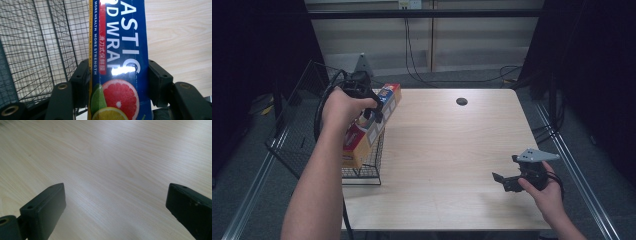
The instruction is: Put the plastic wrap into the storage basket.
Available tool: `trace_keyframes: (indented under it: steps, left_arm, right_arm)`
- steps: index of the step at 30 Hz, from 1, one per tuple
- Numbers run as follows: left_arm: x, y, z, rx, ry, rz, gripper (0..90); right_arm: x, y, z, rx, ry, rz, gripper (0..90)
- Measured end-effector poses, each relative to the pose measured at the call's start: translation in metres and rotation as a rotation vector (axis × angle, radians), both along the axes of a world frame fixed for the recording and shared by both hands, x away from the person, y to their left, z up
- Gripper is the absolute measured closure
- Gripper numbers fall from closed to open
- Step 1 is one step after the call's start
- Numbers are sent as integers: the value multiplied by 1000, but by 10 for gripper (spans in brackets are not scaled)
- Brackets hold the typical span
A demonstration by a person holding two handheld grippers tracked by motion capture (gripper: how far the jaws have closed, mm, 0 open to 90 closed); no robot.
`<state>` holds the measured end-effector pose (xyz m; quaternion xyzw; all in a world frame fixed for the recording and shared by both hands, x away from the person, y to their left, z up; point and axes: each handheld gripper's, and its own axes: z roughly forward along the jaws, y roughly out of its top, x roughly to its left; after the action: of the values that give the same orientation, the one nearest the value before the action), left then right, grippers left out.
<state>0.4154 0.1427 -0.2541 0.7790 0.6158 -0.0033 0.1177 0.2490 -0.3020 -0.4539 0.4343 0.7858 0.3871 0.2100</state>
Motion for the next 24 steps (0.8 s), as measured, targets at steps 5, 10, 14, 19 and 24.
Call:
trace_keyframes:
  steps: [5,10,14,19,24]
  left_arm:
    - [-1,9,6,3,-11,20,448]
    - [-1,18,11,5,-15,36,448]
    - [-2,25,15,3,-26,50,448]
    - [-2,33,18,6,-27,72,449]
    - [-3,39,23,11,-32,86,449]
  right_arm:
    - [1,0,0,0,-2,0,26]
    - [0,1,-1,-2,0,0,26]
    - [0,1,-1,0,4,2,26]
    - [1,0,-1,-2,3,-2,26]
    - [1,0,-2,0,8,-1,26]
